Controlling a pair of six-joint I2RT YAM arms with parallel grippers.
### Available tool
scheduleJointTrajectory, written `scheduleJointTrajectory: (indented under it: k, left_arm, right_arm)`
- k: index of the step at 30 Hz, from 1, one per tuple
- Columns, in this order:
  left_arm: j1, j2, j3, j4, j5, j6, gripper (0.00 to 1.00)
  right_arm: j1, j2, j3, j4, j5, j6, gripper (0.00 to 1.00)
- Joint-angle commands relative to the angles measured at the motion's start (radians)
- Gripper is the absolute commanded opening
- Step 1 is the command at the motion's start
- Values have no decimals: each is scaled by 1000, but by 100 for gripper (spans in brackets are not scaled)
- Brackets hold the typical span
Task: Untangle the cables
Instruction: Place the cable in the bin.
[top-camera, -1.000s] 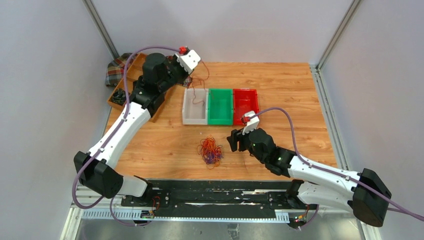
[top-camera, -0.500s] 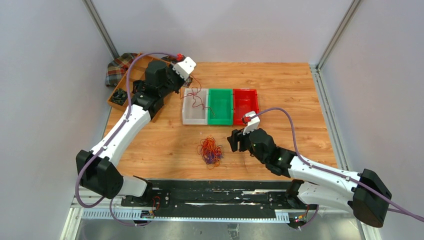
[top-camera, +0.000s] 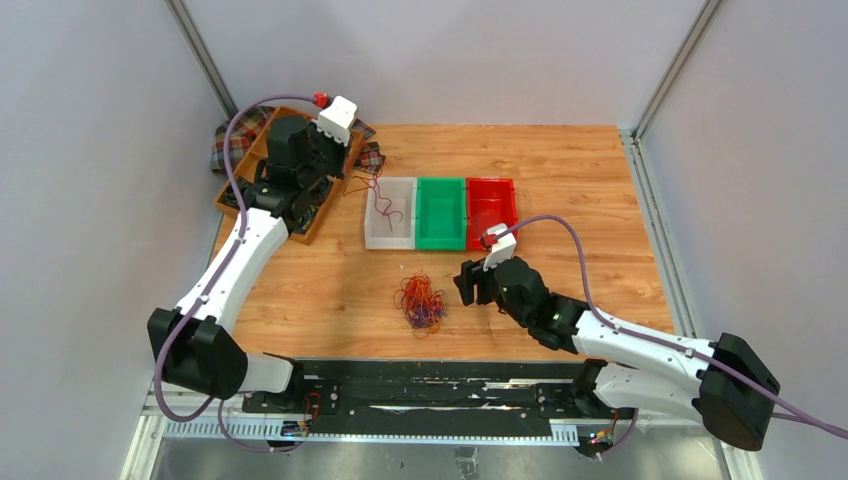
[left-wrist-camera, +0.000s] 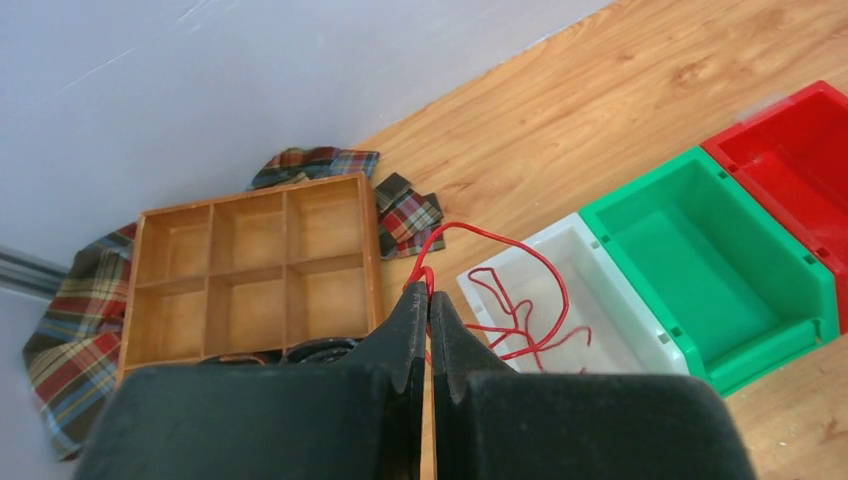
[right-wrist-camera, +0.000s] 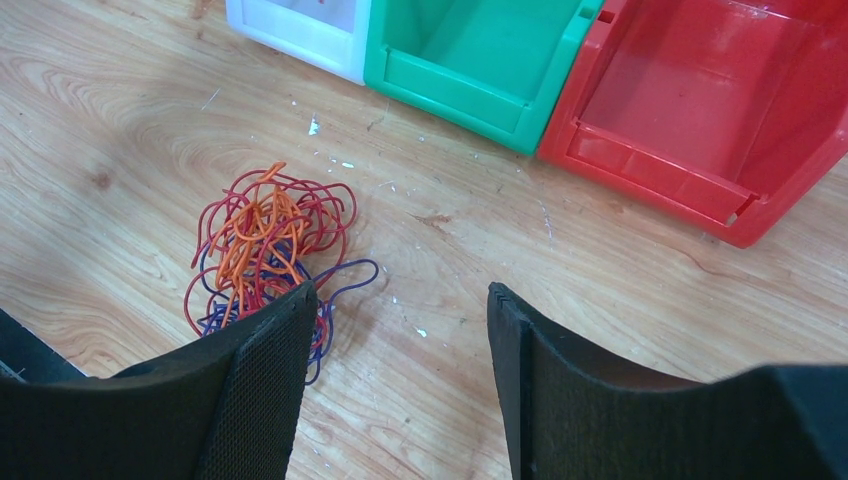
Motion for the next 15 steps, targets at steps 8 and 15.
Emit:
scheduleJointTrajectory:
  k: [8, 15]
  left_arm:
    - [-72, 11, 13, -22, 100, 1, 0]
    - [-139, 84, 34, -47, 79, 8, 0]
  right_arm:
    - [-19, 16, 25, -8, -4, 12, 63]
    - [-21, -14, 11, -12, 20, 8, 63]
